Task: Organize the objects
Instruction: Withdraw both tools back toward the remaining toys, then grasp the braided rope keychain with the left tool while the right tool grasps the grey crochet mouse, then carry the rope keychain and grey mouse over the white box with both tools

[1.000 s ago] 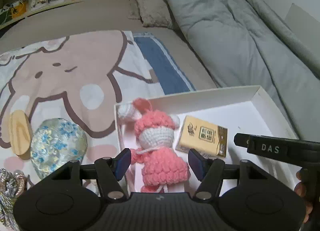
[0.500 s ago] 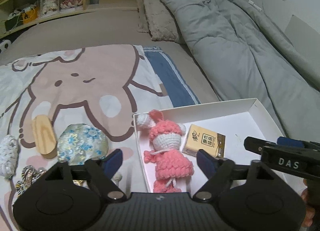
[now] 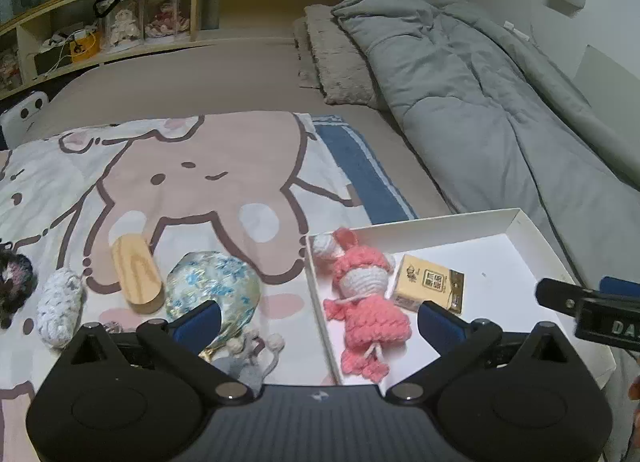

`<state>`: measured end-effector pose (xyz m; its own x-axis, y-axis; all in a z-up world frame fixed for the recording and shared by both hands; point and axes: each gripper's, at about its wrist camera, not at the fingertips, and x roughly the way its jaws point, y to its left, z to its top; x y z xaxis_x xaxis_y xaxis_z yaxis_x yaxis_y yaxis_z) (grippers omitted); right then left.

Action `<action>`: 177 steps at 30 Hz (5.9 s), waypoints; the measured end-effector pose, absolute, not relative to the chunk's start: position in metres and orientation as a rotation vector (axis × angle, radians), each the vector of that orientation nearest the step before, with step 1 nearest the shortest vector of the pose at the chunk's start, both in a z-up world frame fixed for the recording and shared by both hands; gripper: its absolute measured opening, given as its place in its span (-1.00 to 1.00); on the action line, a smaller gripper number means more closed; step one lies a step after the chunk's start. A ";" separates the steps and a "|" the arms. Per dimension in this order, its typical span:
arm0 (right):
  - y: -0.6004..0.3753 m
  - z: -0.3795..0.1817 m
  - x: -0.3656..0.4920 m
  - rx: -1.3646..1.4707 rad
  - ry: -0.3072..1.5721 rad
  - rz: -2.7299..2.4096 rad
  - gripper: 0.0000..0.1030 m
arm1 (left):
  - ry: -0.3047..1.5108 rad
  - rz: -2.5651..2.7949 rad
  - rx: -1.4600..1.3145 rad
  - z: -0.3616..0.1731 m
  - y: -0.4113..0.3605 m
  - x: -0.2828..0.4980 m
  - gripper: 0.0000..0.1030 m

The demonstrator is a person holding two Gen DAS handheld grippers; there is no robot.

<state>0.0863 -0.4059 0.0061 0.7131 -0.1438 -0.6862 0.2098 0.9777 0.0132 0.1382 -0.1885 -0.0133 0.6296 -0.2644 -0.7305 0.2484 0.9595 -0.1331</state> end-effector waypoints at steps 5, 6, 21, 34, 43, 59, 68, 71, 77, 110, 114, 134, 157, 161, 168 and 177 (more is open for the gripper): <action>-0.402 0.017 0.074 0.068 0.741 -0.196 1.00 | 0.828 -0.285 -0.026 -0.009 -0.177 0.131 1.00; -0.401 0.019 0.073 0.069 0.738 -0.197 1.00 | 0.825 -0.286 -0.026 -0.008 -0.175 0.130 1.00; -0.401 0.030 0.058 0.087 0.707 -0.212 1.00 | 0.753 -0.272 -0.030 0.015 -0.151 0.112 1.00; -0.376 0.028 0.066 0.103 0.687 -0.178 1.00 | 0.703 -0.195 -0.027 0.028 -0.099 0.103 1.00; -0.340 0.025 0.077 0.105 0.672 -0.097 1.00 | 0.679 -0.109 -0.042 0.032 -0.058 0.097 1.00; -0.277 0.007 0.086 0.096 0.643 0.072 1.00 | 0.694 -0.046 -0.051 0.015 -0.005 0.087 1.00; -0.250 -0.011 0.086 0.005 0.604 0.119 0.98 | 0.717 -0.057 -0.074 -0.004 0.010 0.093 1.00; -0.243 -0.020 0.087 -0.030 0.606 0.144 0.85 | 0.712 -0.106 -0.094 -0.010 0.014 0.095 0.97; -0.231 -0.037 0.091 -0.066 0.625 0.227 0.69 | 0.755 -0.134 -0.108 -0.029 0.011 0.107 0.60; -0.180 -0.101 0.108 -0.339 0.751 0.395 0.16 | 0.886 -0.264 -0.163 -0.109 0.000 0.149 -0.06; -0.181 -0.098 0.108 -0.328 0.759 0.398 0.13 | 0.894 -0.275 -0.178 -0.111 -0.002 0.150 -0.13; -0.206 -0.063 0.113 -0.137 0.711 0.340 0.10 | 0.818 -0.257 -0.180 -0.079 -0.008 0.139 -0.22; -0.244 -0.006 0.097 0.103 0.643 0.234 0.10 | 0.707 -0.160 -0.159 -0.017 -0.007 0.094 -0.22; -0.248 -0.001 0.093 0.108 0.629 0.230 0.10 | 0.691 -0.154 -0.146 -0.011 -0.008 0.088 -0.22; -0.267 0.018 0.087 0.113 0.582 0.198 0.10 | 0.632 -0.172 -0.148 0.008 -0.016 0.082 -0.22; -0.325 0.042 0.085 0.173 0.518 0.076 0.10 | 0.605 -0.239 -0.132 0.031 -0.052 0.089 -0.22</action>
<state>0.0854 -0.3254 0.0418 0.8665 0.1155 -0.4857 -0.0284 0.9827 0.1831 0.0887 -0.0522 0.0307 0.7962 -0.2607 -0.5460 0.1835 0.9640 -0.1926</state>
